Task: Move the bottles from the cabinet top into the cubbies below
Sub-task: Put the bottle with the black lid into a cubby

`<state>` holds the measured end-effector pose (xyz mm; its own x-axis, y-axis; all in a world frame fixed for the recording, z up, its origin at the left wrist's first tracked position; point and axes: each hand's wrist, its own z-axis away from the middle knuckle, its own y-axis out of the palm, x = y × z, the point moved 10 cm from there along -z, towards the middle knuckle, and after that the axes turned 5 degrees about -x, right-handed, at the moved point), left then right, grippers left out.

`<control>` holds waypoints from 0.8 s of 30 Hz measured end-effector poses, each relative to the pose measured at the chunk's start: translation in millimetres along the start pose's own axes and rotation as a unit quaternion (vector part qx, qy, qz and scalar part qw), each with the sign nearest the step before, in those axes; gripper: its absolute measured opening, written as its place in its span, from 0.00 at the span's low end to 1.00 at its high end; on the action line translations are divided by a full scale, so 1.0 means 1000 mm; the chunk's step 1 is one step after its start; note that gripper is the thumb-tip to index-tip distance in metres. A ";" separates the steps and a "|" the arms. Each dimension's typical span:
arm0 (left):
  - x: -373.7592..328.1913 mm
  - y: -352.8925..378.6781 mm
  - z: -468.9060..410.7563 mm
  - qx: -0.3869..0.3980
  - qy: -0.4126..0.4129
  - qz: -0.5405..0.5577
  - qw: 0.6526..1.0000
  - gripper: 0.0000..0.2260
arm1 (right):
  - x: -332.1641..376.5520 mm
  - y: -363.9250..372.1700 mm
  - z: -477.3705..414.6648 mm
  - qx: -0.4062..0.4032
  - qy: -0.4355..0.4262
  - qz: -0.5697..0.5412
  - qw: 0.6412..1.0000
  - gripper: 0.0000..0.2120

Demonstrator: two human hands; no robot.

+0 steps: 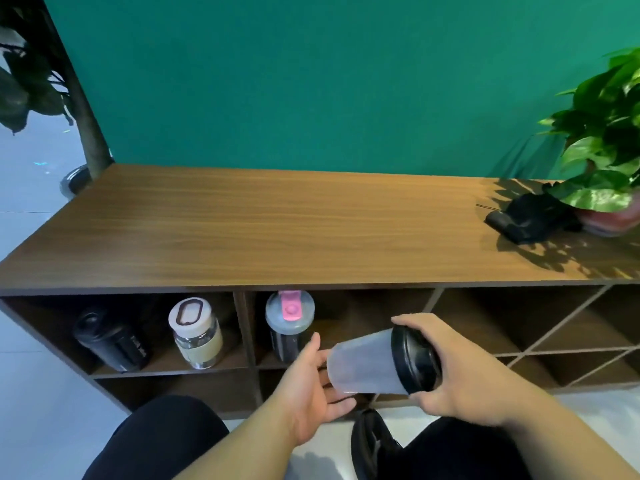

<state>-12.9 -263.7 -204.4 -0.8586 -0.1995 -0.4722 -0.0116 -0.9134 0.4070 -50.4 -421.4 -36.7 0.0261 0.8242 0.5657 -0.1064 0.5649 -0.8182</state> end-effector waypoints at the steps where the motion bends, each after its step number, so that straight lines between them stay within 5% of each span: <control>1: 0.007 0.003 -0.006 -0.003 -0.015 0.014 1.000 0.24 | -0.001 0.007 -0.006 0.012 -0.013 0.008 1.000 0.46; 3: 0.016 0.008 -0.019 -0.014 -0.035 0.069 0.997 0.22 | -0.007 0.024 -0.018 0.013 -0.019 -0.009 1.000 0.47; 6: 0.023 0.010 -0.044 -0.035 -0.023 0.135 0.990 0.22 | -0.024 0.039 -0.033 -0.088 0.028 -0.095 0.991 0.51; 9: 0.024 0.011 -0.070 -0.060 0.024 0.185 0.981 0.21 | -0.051 0.051 -0.041 -0.177 0.125 -0.203 0.955 0.53; 14: 0.034 0.021 -0.110 -0.090 0.026 0.246 0.965 0.20 | -0.089 0.070 -0.062 -0.217 0.198 -0.300 0.908 0.48; 17: 0.039 0.027 -0.130 -0.101 0.002 0.214 0.972 0.20 | -0.104 0.072 -0.078 -0.234 0.206 -0.245 0.918 0.38; 24: 0.036 0.036 -0.150 -0.125 -0.044 0.179 0.975 0.21 | -0.114 0.076 -0.108 -0.212 0.167 -0.128 0.954 0.46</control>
<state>32.3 -357.0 -324.0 -0.8250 -0.5009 -0.2615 0.4135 -0.8506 0.3248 45.5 -468.3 -174.0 0.3194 0.5841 0.7462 0.3559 0.6559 -0.6657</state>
